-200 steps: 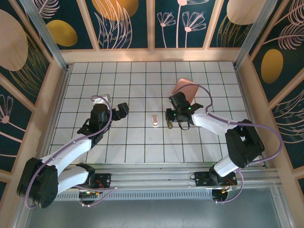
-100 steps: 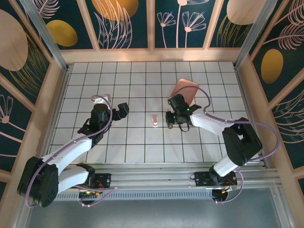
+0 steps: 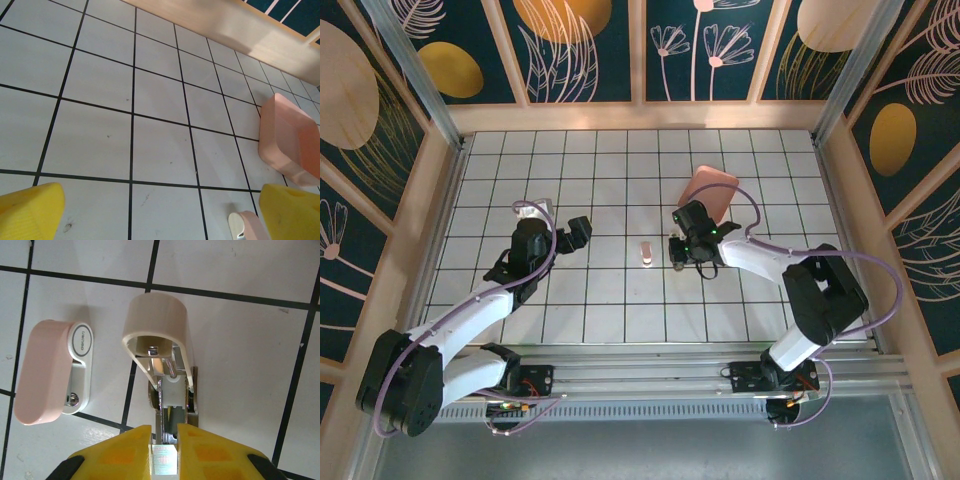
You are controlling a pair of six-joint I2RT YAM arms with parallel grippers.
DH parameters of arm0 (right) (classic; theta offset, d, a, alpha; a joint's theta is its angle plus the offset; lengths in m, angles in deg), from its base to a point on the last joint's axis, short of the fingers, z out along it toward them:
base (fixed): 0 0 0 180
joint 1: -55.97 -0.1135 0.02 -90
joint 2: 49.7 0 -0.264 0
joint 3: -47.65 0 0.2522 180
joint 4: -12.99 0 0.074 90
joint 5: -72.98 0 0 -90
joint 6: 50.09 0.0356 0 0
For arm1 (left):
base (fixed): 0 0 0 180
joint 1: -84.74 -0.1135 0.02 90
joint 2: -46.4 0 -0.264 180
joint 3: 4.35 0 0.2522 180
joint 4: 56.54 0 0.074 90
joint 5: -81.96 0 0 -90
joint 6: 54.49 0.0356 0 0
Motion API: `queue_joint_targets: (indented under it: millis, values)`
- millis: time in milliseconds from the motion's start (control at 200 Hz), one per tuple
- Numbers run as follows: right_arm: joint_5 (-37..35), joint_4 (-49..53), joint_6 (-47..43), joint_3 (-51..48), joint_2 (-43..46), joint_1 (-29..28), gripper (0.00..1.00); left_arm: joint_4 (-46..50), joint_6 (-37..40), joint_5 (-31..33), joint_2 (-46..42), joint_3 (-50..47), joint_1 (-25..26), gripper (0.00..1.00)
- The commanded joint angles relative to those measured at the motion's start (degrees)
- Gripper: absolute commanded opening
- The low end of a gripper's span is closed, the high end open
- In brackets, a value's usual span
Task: Load the staples into the stapler
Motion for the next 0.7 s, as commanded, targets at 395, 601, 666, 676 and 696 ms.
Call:
queue_joint_targets:
  millis: [395,601,666,676,696]
  values:
    - [-3.52,-0.99,-1.57,-0.13,-2.1,-0.27,0.18,-2.4,-0.5,0.06,-0.07,0.59,-0.32,0.99]
    - [-3.51,-1.39,-1.69,-0.19,-2.47,-0.27,0.18,-2.52,-0.51,-0.15,0.12,0.76,-0.28,0.99]
    - [-3.77,-1.34,-1.77,-0.23,-2.49,-0.26,0.18,-2.54,-0.5,-0.1,0.13,0.72,-0.28,0.99]
    - [-3.78,-1.33,-1.84,-0.23,-2.5,-0.27,0.18,-2.55,-0.52,-0.1,0.13,0.72,-0.28,0.99]
    - [-3.86,-1.37,-1.94,-0.18,-2.51,-0.23,0.18,-2.47,-0.5,-0.11,0.13,0.72,-0.28,0.99]
